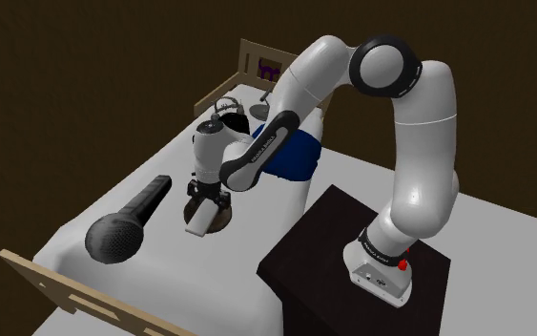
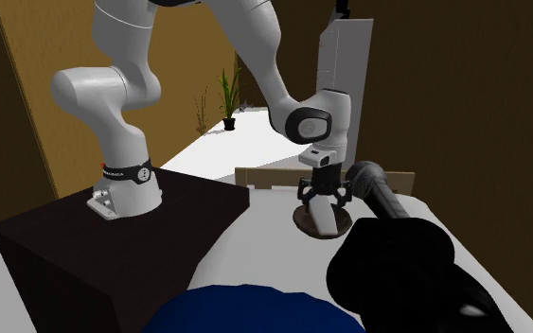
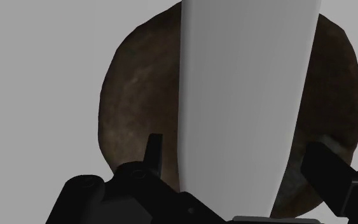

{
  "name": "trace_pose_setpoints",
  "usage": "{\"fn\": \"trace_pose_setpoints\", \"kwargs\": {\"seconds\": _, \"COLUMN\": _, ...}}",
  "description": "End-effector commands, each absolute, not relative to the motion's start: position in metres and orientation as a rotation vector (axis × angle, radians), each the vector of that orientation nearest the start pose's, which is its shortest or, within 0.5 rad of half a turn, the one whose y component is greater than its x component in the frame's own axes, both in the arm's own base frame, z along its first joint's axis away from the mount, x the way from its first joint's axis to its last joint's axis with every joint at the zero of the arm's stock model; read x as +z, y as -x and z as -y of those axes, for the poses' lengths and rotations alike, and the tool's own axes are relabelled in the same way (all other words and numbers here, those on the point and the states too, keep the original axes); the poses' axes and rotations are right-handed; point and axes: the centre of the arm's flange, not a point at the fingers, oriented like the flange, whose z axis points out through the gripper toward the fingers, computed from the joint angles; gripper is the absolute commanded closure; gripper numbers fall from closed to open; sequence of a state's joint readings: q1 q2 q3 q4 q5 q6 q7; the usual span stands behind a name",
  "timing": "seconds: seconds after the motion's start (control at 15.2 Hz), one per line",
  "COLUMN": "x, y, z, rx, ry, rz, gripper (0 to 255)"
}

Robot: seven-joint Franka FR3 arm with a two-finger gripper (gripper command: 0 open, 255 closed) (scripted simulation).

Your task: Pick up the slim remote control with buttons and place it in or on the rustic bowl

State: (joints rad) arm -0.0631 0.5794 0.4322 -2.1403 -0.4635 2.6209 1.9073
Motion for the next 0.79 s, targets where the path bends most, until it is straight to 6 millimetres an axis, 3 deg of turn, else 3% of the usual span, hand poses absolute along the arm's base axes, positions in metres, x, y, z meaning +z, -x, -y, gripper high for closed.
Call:
{"fn": "trace_pose_setpoints", "kwargs": {"seconds": 0.0, "x": 0.151, "y": -0.516, "z": -0.219, "rx": 0.017, "ry": 2.603, "rz": -1.763, "gripper": 0}}
{"fn": "trace_pose_setpoints", "kwargs": {"seconds": 0.13, "x": 0.151, "y": -0.516, "z": -0.219, "rx": 0.017, "ry": 2.603, "rz": -1.763, "gripper": 0}}
{"fn": "trace_pose_setpoints", "kwargs": {"seconds": 0.4, "x": 0.201, "y": -0.517, "z": -0.219, "rx": 0.017, "ry": 2.603, "rz": -1.763, "gripper": 0}}
{"fn": "trace_pose_setpoints", "kwargs": {"seconds": 0.73, "x": 0.201, "y": -0.517, "z": -0.219, "rx": 0.017, "ry": 2.603, "rz": -1.763, "gripper": 0}}
